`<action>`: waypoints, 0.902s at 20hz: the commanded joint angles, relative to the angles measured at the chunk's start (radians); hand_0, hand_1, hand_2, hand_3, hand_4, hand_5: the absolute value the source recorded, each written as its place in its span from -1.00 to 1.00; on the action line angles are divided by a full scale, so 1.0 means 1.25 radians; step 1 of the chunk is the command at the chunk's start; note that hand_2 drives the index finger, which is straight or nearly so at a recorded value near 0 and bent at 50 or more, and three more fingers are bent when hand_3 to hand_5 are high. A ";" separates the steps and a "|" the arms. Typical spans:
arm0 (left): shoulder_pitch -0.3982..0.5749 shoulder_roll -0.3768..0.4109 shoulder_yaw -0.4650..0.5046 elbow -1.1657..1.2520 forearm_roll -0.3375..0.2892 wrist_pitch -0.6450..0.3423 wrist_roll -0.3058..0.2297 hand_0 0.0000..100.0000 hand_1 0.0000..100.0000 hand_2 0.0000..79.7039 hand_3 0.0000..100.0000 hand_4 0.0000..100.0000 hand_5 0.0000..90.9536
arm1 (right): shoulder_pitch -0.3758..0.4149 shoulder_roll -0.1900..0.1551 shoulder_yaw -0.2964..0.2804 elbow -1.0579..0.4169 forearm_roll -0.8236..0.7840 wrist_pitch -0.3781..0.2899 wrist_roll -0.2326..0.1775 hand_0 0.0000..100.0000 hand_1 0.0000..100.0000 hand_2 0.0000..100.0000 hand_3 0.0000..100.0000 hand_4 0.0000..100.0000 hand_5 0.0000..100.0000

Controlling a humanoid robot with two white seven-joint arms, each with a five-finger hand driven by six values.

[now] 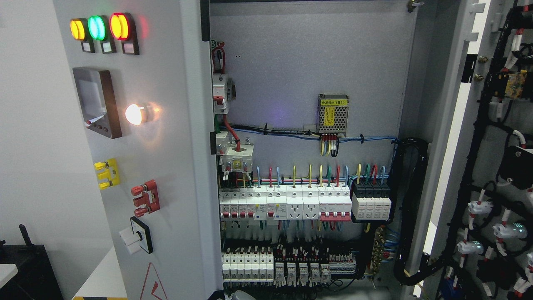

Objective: Open door with both hands
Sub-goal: 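Keep pushing the indicator-light door farther open with the right hand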

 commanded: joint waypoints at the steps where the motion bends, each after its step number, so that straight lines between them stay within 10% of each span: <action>1: 0.001 0.000 0.000 0.027 0.000 0.000 0.000 -1.00 -1.00 -1.00 -1.00 -0.94 -1.00 | 0.009 0.005 0.038 -0.033 0.000 0.000 0.000 -1.00 -1.00 -1.00 -1.00 -1.00 -1.00; 18: 0.000 0.000 0.000 0.027 0.000 0.000 0.000 -1.00 -1.00 -1.00 -1.00 -0.93 -1.00 | 0.027 0.028 0.084 -0.060 0.001 0.001 0.000 -1.00 -1.00 -1.00 -1.00 -1.00 -1.00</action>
